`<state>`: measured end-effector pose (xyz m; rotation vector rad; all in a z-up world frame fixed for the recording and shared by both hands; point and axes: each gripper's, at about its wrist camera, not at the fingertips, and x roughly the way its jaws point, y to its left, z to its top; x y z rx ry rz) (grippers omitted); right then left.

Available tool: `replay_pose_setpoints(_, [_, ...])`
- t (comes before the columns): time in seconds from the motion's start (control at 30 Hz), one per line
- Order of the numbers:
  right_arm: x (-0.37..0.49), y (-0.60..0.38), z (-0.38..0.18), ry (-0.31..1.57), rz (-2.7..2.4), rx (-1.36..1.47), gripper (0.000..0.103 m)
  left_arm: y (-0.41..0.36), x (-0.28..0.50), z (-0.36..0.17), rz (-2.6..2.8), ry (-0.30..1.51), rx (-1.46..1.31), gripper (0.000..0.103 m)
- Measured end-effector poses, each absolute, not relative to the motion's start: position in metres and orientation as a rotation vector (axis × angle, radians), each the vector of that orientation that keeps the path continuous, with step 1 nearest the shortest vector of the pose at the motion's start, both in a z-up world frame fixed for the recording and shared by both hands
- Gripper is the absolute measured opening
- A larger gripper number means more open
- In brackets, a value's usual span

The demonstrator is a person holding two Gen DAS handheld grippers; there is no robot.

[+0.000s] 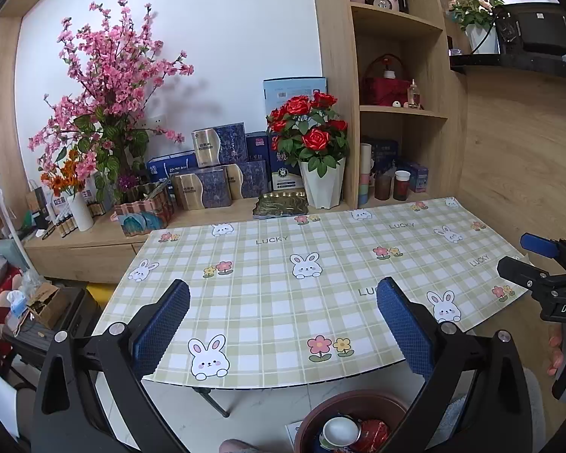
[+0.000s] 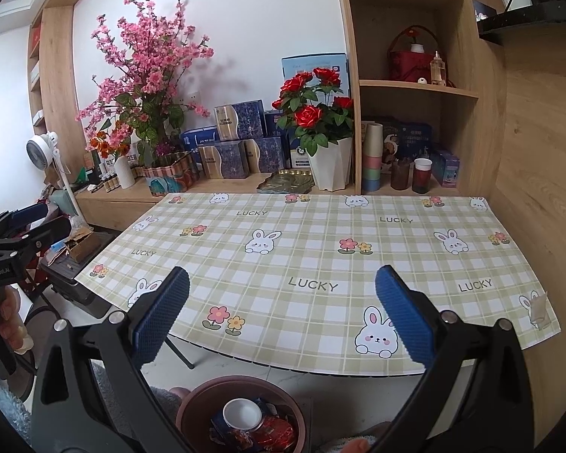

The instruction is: Collect trash

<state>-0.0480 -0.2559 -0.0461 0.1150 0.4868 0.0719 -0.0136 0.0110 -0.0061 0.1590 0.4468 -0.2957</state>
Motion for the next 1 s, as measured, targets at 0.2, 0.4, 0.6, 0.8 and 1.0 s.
replay_pose_setpoints(0.2, [-0.0482,-0.2557,-0.0463,0.488,0.072,0.115,0.097,0.0116,-0.0134,-0.0062,-0.295,0.448,0.159,0.097])
replay_pose_setpoints(0.4, [-0.0486,-0.2557,-0.0461,0.488,0.072,0.115,0.097,0.0127,-0.013,-0.0084,-0.292,0.456,0.159,0.097])
replay_pose_setpoints(0.6, [-0.0486,-0.2561,-0.0457,0.487,0.073,0.115,0.097,0.0134,-0.0132,-0.0094,-0.29,0.457,0.159,0.097])
replay_pose_setpoints(0.8, [-0.0485,-0.2566,-0.0458,0.487,0.073,0.115,0.097,0.0138,-0.0131,-0.0094,-0.291,0.457,0.158,0.097])
replay_pose_setpoints(1.0, [-0.0485,-0.2567,-0.0461,0.487,0.073,0.114,0.097,0.0133,-0.0144,-0.009,-0.291,0.454,0.163,0.097])
